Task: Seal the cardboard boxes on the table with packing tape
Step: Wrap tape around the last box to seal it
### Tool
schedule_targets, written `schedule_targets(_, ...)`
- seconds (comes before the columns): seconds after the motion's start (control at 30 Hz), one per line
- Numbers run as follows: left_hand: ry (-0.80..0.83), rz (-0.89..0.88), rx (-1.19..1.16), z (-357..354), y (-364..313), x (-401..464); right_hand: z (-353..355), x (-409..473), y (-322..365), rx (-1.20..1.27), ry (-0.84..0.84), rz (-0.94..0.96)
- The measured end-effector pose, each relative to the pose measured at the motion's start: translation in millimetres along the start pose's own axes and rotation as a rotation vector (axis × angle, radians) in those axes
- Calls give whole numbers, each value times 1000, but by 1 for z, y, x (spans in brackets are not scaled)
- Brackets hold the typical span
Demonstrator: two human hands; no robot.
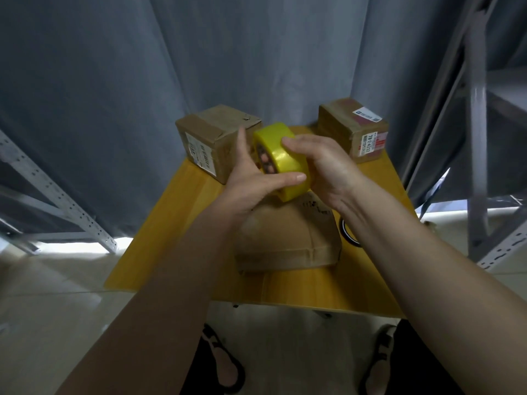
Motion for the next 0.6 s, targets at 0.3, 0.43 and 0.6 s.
schedule_targets(0.3,-110,-236,387,-7,-28,-7,5,0,1,-16,-164,-49)
schedule_targets(0.43,-84,22,-252,1,-7,-3,2,0,9,-58,-71,20)
schedule_targets(0.6,-85,309,-437,-4,10,0,-4,-3,13,-147,27,105)
Point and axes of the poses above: each hand's wrist, its own x-axis towards the middle knuckle, its own z-axis out of the back of the hand, y = z × x, the point moved 9 cm from there along x, towards the middle knuckle, and after that the axes turned 7 degrees about z, right-handed, at the moved point
